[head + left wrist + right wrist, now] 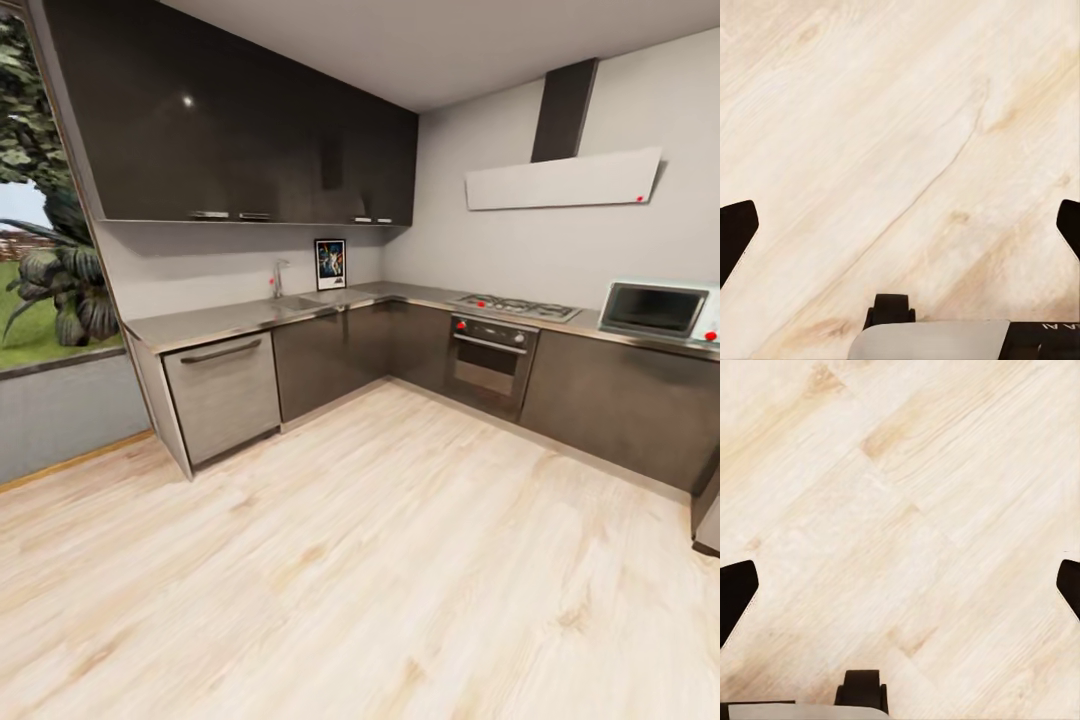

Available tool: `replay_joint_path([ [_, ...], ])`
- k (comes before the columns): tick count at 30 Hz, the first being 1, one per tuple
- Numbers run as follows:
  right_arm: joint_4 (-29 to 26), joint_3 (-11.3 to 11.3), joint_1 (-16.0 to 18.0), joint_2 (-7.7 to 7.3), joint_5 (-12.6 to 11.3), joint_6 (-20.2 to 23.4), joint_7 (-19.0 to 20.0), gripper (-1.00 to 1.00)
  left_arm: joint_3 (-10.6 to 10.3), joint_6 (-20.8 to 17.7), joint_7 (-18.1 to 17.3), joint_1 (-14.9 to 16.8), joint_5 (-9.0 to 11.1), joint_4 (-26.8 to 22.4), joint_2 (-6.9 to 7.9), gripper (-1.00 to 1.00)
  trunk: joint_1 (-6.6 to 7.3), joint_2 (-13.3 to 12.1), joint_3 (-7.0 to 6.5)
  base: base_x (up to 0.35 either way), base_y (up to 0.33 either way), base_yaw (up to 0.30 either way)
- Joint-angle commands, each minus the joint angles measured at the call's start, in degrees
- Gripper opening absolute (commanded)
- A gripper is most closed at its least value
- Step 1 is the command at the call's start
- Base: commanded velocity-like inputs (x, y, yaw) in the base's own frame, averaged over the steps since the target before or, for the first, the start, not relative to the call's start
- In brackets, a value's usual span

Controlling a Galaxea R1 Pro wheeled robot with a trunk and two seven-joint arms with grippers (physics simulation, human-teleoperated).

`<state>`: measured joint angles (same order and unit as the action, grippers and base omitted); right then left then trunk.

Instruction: Pick up the poster from the kitchen countertop and hang it on one of the wall nails in the kitchen.

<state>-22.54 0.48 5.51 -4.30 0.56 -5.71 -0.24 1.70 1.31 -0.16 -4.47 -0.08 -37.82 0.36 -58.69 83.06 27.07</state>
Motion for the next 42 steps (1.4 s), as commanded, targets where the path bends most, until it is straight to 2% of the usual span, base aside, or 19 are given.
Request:
replay_joint_path([
  [1, 0.0, 0.0, 0.0, -0.01, 0.1, -0.2, 0.0, 1.0, 0.1, 0.1, 0.0, 0.0, 0.0, -0.1, -0.01, 1.0, -0.04, 0.0, 0.05, 0.338, 0.0, 0.0],
  [22, 0.0, 0.0, 0.0, 0.01, 0.1, -0.2, 0.0, 1.0, 0.1, 0.1, 0.0, 0.0, 0.0, -0.1, -0.01, 1.0, -0.04, 0.0, 0.05, 0.338, -0.008, 0.0],
  [42, 0.1, 0.1, 0.0, 0.08, 0.1, -0.2, 0.0, 1.0, 0.1, 0.1, 0.1, 0.0, 0.0, -0.1, -0.01, 1.0, -0.04, 0.0, 0.05, 0.319, -0.113, 0.0],
])
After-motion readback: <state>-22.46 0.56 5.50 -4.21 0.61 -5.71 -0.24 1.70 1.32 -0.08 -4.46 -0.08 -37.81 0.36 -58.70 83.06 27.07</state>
